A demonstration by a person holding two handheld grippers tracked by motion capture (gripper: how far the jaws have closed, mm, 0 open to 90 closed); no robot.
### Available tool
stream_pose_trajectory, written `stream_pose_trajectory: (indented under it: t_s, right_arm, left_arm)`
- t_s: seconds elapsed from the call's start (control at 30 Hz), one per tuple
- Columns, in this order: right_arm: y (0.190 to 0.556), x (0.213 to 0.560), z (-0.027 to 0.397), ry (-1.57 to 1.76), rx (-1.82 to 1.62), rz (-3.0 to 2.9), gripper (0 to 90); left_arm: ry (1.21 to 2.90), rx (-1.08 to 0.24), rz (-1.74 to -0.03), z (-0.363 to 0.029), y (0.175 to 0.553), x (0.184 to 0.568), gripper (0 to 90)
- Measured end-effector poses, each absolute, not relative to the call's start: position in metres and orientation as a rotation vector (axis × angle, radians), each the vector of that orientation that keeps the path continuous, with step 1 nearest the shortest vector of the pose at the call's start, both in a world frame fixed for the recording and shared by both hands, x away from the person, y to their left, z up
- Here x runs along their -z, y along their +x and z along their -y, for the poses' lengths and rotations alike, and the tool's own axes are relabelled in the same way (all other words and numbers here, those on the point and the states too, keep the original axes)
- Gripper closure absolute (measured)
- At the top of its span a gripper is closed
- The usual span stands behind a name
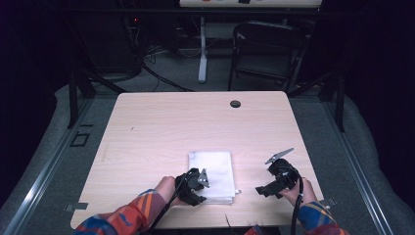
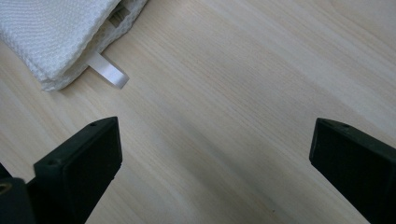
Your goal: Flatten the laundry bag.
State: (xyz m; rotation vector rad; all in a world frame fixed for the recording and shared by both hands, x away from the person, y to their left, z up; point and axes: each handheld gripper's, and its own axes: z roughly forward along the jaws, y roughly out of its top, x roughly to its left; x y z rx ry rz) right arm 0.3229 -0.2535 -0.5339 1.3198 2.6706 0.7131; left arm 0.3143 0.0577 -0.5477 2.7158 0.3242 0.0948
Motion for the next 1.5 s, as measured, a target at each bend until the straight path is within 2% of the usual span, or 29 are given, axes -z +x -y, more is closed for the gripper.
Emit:
stream_pose_trajectory:
  t_s: [0.67, 1.13, 1.5]
  right_arm:
    - [0.323, 0.535, 0.251, 1.303, -0.696, -2.705, 4.7]
    - [0.322, 0.534, 0.249, 1.284, -0.676, -2.699, 4.8]
    - [0.321, 0.534, 0.247, 1.278, -0.690, -2.696, 7.7]
  left_arm:
    - [2.699, -0.118, -0.355, -0.059, 0.319, 0.549, 77.6]
    - [2.656, -0.110, -0.373, -0.062, 0.320, 0.542, 79.8]
    - [2.527, -0.112, -0.434, -0.070, 0.323, 0.525, 79.7]
